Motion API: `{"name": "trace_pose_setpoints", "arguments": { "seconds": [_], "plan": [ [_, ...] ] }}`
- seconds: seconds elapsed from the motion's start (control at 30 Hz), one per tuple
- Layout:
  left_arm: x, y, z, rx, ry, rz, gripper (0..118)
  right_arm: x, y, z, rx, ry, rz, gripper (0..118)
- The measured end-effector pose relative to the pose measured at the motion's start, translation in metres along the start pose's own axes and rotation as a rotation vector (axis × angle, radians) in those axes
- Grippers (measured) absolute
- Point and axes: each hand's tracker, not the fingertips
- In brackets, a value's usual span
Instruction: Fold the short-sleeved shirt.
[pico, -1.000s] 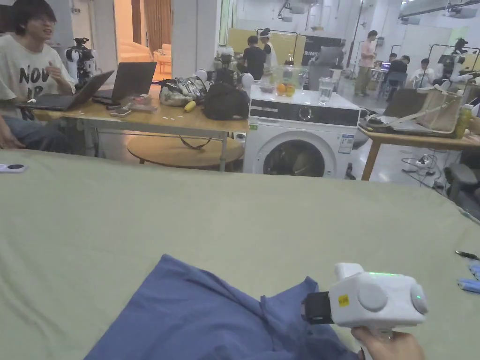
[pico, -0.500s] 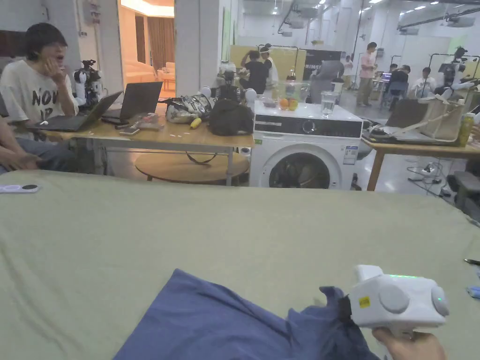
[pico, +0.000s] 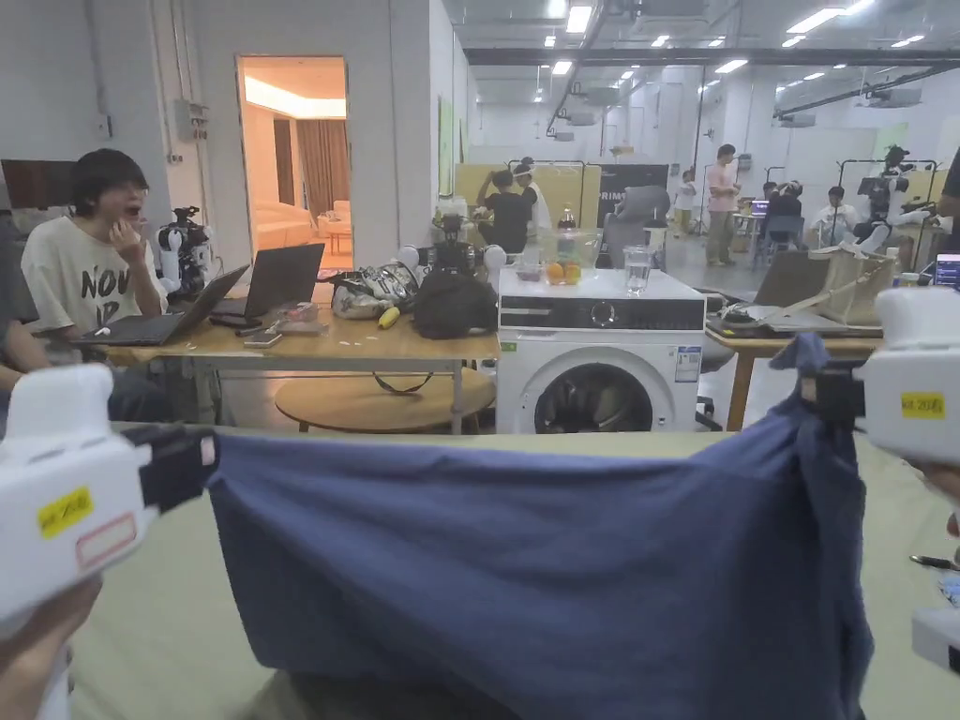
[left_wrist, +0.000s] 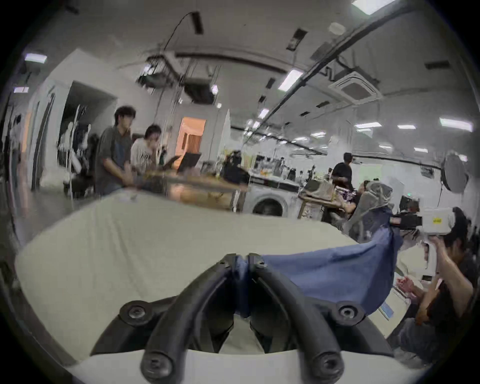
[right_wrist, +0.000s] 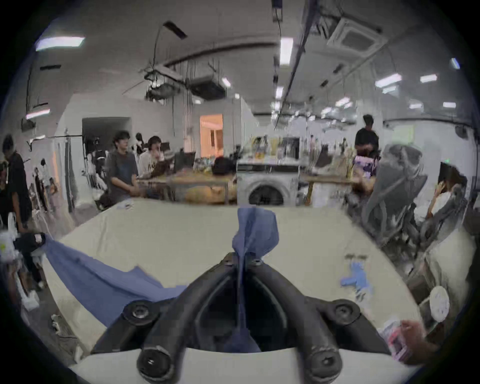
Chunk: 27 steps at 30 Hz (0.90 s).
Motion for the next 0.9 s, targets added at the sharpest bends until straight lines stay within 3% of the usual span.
{"name": "trace_pose_setpoints", "arguments": {
  "seconds": [0.37, 0.5, 0.67, 0.9],
  "plan": [
    [0.009, 0.143, -0.115, 0.085, 0.085, -0.043, 0, 0.004, 0.135, -0.069, 0.121, -0.080, -0.034, 0],
    [0.007, 0.184, -0.135, 0.112, 0.140, -0.083, 0, -0.003, 0.183, -0.093, 0.190, -0.028, -0.125, 0],
    [0.000, 0.226, -0.144, 0.142, 0.181, -0.127, 0, -0.021, 0.238, -0.109, 0.249, -0.108, -0.003, 0],
    [-0.005, 0.231, -0.150, 0.177, 0.207, -0.137, 0, -0.037, 0.273, -0.113, 0.294, -0.107, -0.017, 0]
  ]
}}
